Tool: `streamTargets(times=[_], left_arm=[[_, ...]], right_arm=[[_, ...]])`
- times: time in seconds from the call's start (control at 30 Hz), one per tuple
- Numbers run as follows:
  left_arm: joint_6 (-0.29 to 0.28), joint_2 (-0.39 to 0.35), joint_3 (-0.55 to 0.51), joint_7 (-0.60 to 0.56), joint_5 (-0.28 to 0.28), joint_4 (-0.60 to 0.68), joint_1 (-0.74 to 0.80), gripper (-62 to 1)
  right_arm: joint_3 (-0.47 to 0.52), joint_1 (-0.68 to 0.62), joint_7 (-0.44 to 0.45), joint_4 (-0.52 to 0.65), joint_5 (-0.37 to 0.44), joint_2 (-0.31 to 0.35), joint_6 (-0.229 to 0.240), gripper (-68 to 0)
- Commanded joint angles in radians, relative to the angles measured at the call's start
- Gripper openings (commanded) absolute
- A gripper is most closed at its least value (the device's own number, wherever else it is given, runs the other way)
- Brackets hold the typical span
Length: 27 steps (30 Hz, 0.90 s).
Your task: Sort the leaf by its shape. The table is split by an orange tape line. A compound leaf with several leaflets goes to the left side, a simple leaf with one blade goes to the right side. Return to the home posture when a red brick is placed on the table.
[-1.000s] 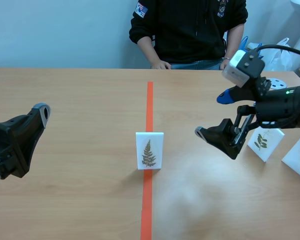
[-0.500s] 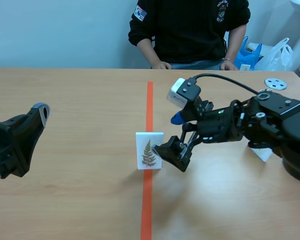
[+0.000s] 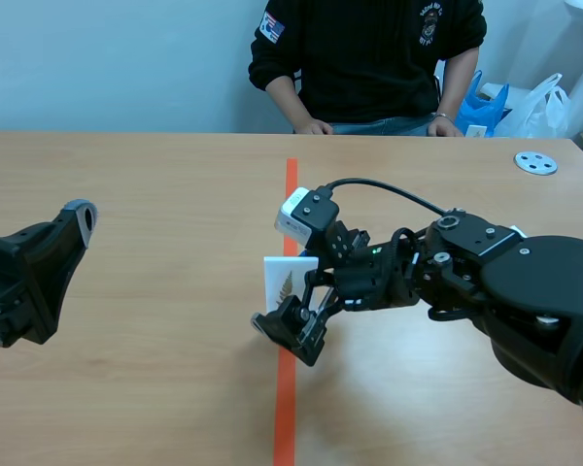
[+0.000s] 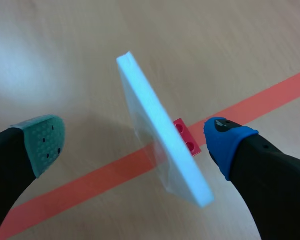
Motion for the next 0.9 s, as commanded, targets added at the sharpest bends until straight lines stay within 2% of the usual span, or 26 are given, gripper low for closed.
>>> streamTargets(times=[0.0,0.07,0.1,0.53,0.63,0.87], left_arm=[[0.000,0.002,-0.004,-0.014,-0.003,0.014,0.008,1.4],[0.000,0.002,-0.004,-0.014,-0.003,0.014,0.008,1.4],[0.000,0.002,-0.004,-0.014,-0.003,0.014,0.008,1.4],[0.000,0.002,-0.004,-0.014,-0.003,0.014,0.008,1.4],[0.000,0.002,-0.004,-0.014,-0.003,0.014,0.008,1.4],[0.000,0.002,-0.004,-0.014,-0.003,0.014,0.008,1.4]], right_arm=[[0.007,0.025,0.017,0.016,0.006,0.005,-0.018,-21.9],[0.007,0.025,0.016,0.014,0.007,0.003,-0.023,-29.8],[0.007,0.023,0.016,0.013,0.007,0.003,-0.023,-31.2],[0.007,0.005,0.038,0.012,0.008,0.017,-0.048,-31.7],[0.007,0.000,0.039,0.012,0.008,0.023,-0.049,-37.0],[0.007,-0.008,0.043,0.012,0.008,0.022,-0.069,-44.6]])
